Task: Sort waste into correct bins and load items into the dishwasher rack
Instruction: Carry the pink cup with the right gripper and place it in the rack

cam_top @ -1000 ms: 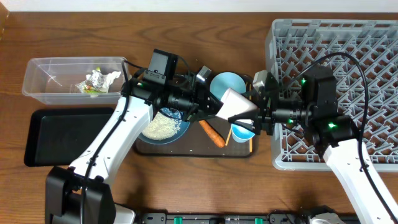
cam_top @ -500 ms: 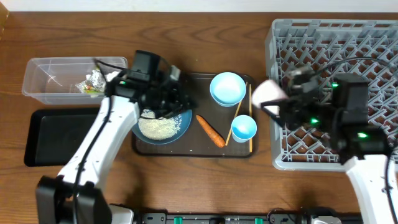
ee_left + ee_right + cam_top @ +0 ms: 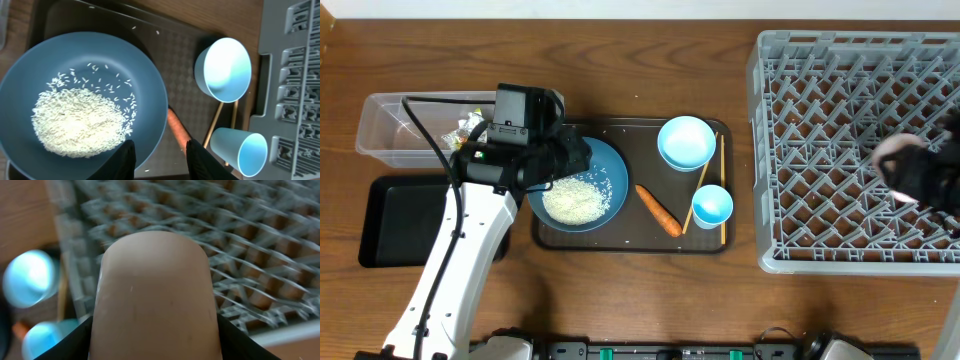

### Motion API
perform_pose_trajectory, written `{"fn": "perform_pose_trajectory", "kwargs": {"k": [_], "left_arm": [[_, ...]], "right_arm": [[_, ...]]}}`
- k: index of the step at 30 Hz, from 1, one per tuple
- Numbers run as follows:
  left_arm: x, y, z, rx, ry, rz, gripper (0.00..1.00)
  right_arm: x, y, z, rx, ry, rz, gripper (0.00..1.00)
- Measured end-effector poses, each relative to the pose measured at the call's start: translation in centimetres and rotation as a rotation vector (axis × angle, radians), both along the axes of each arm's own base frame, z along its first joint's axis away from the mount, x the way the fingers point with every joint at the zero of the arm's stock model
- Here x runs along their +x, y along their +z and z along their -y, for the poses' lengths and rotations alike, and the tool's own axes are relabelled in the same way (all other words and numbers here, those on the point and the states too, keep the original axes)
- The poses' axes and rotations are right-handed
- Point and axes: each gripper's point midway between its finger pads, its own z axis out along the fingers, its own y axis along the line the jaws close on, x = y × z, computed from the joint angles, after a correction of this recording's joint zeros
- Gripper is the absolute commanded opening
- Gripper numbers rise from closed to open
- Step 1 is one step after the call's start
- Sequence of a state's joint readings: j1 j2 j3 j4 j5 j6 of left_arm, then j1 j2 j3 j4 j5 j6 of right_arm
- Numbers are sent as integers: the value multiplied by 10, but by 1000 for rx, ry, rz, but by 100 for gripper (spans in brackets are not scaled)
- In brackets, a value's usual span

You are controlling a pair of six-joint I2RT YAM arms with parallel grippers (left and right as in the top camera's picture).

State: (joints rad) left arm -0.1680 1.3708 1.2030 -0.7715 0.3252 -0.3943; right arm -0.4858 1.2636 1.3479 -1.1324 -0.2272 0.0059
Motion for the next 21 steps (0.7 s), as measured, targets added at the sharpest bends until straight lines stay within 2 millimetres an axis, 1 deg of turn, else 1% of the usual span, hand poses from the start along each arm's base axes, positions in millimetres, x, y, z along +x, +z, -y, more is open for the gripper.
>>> {"fn": "perform_pose_trajectory", "kwargs": {"k": [4, 8, 13, 18, 20, 21], "left_arm": [[-1, -2, -3, 18, 2, -7, 35], [-4, -4, -4, 26, -3, -16, 35], [-7, -5, -4, 36, -17, -25, 35], [-9, -6, -5, 38, -18, -33, 35], [-10, -7, -5, 39, -19, -38, 35], [-10, -7, -5, 39, -19, -40, 35]], "right_arm": [[-8, -31, 45, 27, -149, -108, 32], [-15, -62, 78, 71, -254, -195, 29], [-16, -86, 104, 84, -317, -236, 30], [-18, -98, 122, 69, -355, -259, 34], [-20, -104, 127, 60, -368, -278, 37], [-21, -106, 129, 61, -373, -284, 40]]}}
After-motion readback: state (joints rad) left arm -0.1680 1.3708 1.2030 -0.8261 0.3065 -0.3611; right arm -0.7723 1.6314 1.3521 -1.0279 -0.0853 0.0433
